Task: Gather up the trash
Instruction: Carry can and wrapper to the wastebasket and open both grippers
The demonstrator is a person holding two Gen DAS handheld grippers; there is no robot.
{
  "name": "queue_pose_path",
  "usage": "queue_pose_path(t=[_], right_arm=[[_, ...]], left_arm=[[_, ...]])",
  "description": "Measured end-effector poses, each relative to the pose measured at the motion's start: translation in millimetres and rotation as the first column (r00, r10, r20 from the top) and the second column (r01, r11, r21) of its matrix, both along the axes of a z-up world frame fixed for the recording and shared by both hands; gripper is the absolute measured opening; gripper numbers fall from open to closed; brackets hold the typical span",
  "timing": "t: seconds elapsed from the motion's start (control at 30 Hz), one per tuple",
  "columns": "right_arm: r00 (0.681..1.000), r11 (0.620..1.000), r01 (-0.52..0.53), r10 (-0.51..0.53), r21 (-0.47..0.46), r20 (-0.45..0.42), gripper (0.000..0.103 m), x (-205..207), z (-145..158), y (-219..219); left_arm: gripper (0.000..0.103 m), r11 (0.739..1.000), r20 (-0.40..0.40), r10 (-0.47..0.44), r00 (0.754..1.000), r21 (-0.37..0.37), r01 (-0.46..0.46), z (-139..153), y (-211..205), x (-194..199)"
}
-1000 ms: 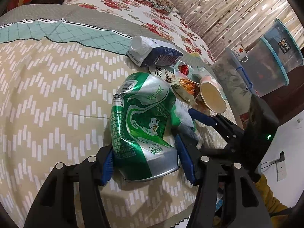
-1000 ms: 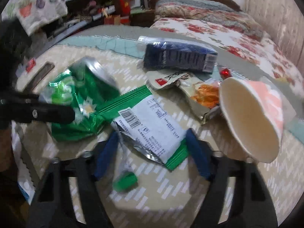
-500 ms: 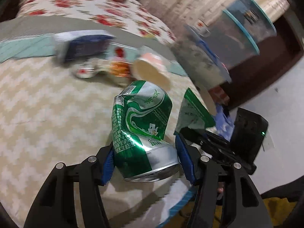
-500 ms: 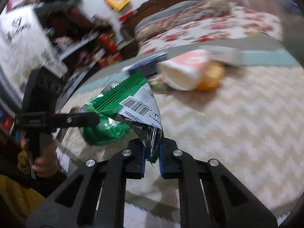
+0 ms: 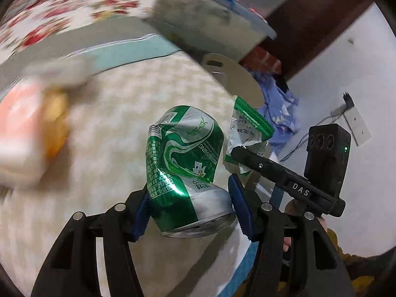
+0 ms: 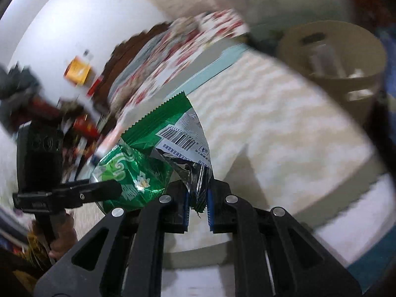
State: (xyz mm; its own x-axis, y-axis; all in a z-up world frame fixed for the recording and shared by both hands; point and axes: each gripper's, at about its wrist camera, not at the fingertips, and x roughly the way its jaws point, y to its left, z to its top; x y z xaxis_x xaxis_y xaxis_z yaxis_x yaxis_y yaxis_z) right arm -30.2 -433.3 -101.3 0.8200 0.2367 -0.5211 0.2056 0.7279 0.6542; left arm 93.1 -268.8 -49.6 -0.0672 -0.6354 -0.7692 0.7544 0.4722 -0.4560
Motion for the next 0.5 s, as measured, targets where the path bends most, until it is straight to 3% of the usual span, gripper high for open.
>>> queue_pose_path(t=[0.3, 0.5], right_arm=[[0.973, 0.973, 0.23, -0.23, -0.005, -0.015, 0.013, -7.0, -0.9, -117.4], [0.954, 0.955, 0.295, -0.295, -0.013, -0.058, 0.018, 5.9, -8.7, -168.3]], left_arm=[[0.055, 0.992, 0.068, -0.126, 0.99, 0.024, 0.125, 12.6, -149.2, 12.5], [0.056, 0.989, 0.116, -0.144, 0.983, 0.052, 0.139, 7.4, -232.1, 24.0]])
